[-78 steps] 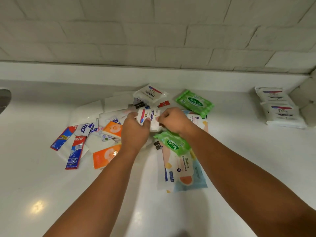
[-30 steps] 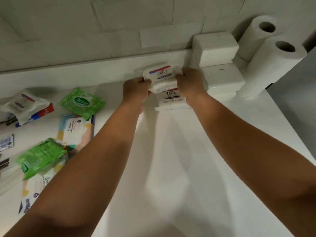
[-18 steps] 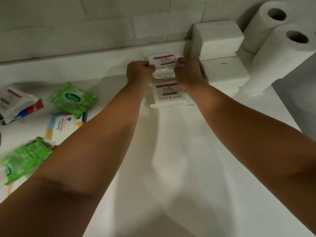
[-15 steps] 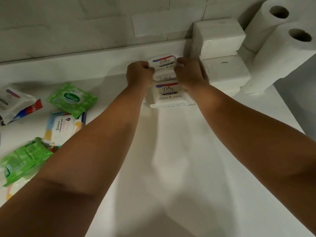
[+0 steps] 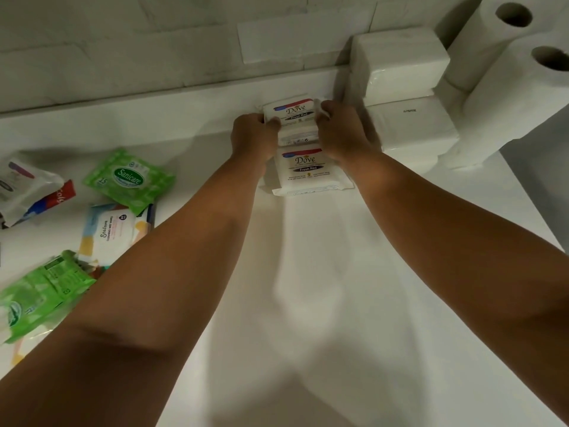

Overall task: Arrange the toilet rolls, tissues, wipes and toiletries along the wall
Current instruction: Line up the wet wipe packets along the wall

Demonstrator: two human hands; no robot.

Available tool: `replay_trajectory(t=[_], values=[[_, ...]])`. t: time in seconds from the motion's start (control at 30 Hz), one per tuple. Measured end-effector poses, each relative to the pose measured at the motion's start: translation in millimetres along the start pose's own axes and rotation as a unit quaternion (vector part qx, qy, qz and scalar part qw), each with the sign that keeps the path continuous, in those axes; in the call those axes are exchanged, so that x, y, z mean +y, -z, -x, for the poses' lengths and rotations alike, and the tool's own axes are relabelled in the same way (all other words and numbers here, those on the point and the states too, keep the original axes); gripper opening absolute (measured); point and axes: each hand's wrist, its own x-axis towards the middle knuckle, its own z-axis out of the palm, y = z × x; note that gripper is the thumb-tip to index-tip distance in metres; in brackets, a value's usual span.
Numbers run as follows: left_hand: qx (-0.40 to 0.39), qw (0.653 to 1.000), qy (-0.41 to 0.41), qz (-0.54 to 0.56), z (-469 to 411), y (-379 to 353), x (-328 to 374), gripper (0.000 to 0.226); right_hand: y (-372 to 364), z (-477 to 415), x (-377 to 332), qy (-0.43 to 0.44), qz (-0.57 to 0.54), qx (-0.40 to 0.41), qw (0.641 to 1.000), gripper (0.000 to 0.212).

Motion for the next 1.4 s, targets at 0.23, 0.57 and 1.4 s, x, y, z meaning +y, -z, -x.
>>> replay_trajectory(t=[0.23,0.57,1.4], values=[[0.018,0.999,-0.028,-0.035,8.9,10.1,3.0,0.038,0.7,18.1,-14.2,0.014,0.076,0.034,0.996,0.035],[0.067,0.984,-0.137,-0.089,55.6,75.8,-8.8,0.034,-15.7,69.6,-49.7,0.163,0.010,0.088,0.983,0.036],[0.150,0.954,-0.105,-0.239,19.8,419.1,-166.1,0.029,-267.6,161.3,-261.3,0.179,-0.013,-0.111,0.978,0.032]])
